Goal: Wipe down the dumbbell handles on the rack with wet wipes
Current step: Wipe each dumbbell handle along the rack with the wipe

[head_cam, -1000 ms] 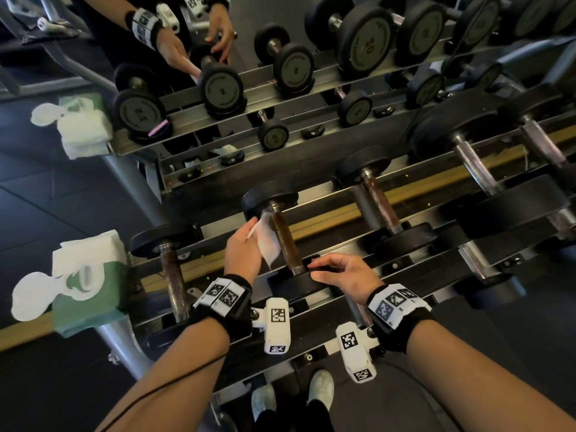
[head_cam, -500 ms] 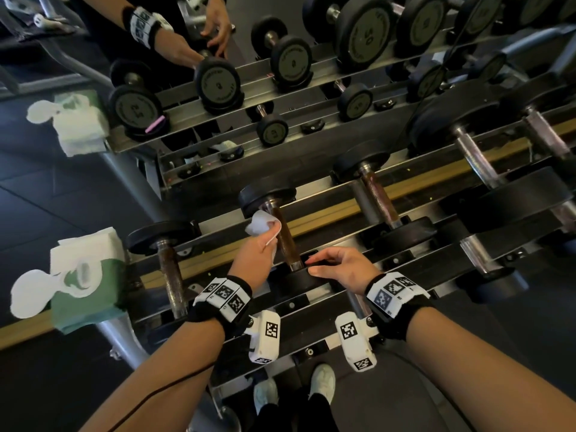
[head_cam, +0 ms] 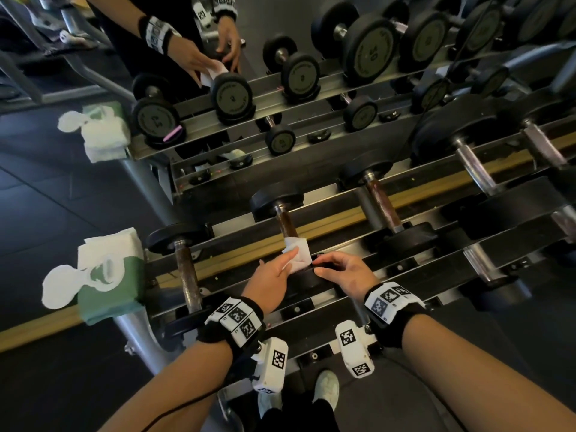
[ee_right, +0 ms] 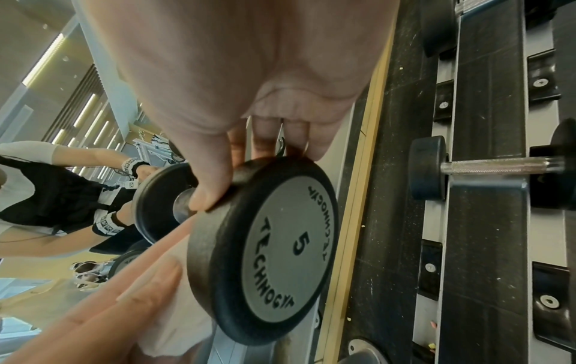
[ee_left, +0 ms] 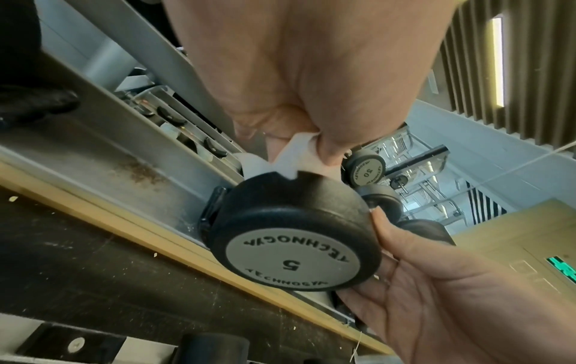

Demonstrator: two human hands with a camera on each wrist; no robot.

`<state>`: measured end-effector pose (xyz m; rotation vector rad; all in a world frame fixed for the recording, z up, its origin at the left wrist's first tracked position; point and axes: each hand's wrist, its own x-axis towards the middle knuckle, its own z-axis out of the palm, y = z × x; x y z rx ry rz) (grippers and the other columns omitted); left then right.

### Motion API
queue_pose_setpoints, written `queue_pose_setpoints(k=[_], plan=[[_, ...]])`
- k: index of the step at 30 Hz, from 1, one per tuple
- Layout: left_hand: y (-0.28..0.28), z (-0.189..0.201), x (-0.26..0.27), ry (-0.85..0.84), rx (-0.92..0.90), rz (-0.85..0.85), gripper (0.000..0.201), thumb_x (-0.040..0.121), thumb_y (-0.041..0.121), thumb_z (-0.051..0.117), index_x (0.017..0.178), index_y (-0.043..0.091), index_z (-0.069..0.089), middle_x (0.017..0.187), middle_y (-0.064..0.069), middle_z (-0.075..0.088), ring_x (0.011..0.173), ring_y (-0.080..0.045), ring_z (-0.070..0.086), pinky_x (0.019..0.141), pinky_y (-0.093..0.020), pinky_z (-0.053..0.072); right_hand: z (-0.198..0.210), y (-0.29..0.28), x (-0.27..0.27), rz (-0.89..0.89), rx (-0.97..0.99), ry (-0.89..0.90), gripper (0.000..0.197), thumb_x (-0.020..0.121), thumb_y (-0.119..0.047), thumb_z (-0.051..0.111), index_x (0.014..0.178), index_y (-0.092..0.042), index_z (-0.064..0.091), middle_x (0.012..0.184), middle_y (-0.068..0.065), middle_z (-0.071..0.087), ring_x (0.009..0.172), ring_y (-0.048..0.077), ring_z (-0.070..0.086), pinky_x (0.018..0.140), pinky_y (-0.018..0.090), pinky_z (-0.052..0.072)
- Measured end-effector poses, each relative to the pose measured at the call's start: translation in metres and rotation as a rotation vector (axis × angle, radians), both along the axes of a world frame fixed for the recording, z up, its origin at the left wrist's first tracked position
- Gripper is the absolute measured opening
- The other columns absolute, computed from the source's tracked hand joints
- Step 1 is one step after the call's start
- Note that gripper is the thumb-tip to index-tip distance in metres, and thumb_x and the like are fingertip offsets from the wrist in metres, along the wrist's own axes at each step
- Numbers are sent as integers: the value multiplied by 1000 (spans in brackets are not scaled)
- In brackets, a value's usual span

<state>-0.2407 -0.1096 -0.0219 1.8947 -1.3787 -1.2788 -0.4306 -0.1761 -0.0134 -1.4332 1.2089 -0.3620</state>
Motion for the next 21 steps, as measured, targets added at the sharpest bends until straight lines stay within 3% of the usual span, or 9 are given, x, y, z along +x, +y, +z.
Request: queue_pose_setpoints(k=[3, 5, 8, 11, 14, 17, 19, 21], plan=[[-4, 9, 3, 23, -19, 64, 45, 107, 22, 35, 151, 32, 35, 147, -7, 47, 121, -16, 51, 95, -23, 39, 4, 3, 3, 8, -29, 53, 20, 88, -18, 72, 108, -20, 71, 107, -6, 69, 102, 8, 64, 88, 16, 49], [-6, 15, 9, 49, -48, 100, 41, 107, 23, 35, 146, 34, 39, 140, -3, 49, 113, -9, 53, 87, -20, 40, 10, 2, 5, 42, -30, 118, 23, 89, -19, 71, 111, -20, 69, 111, -4, 68, 108, 12, 63, 98, 25, 48], [-5, 25, 22, 65, -112, 126, 25, 106, 28, 36, 122, 46, 44, 117, 9, 54, 93, -1, 54, 68, -17, 39, 24, -1, 7, 2, 1, 150, 34, 84, -19, 76, 114, -21, 61, 120, -4, 63, 117, 14, 56, 105, 36, 44], [-6, 41, 31, 74, -160, 70, 18, 104, 29, 40, 104, 43, 51, 106, 10, 56, 93, -8, 56, 70, -24, 42, 44, -8, 9, -24, -38, 55, 65, 73, -12, 84, 124, -24, 45, 132, -6, 48, 124, 10, 43, 104, 29, 35], [-10, 61, 34, 178, -214, 45, 17, 101, 30, 46, 95, 39, 59, 96, 12, 62, 87, -6, 60, 70, -20, 48, 62, -16, 17, 144, -109, 16, 89, 69, -11, 87, 141, -30, 38, 139, -14, 39, 130, 3, 33, 106, 27, 26], [-15, 75, 33, 262, -254, 106, 14, 102, 26, 50, 95, 32, 61, 89, 9, 65, 79, -3, 62, 66, -17, 50, 72, -24, 28, 275, -45, 22, 67, 71, -22, 85, 128, -40, 53, 132, -13, 51, 121, 10, 47, 101, 36, 41], [-20, 79, 31, 251, -258, 183, 11, 102, 23, 50, 98, 29, 58, 96, 0, 65, 85, -12, 63, 69, -24, 51, 76, -31, 32, 305, -20, 20, 34, 74, -28, 83, 103, -34, 66, 107, -8, 64, 102, 14, 58, 88, 37, 49], [-23, 78, 29, 214, -249, 273, 12, 103, 20, 48, 102, 28, 55, 103, -9, 62, 92, -25, 62, 76, -37, 52, 77, -40, 32, 308, -55, -20, 15, 78, -26, 81, 86, -23, 68, 86, -3, 66, 86, 15, 60, 80, 35, 48]])
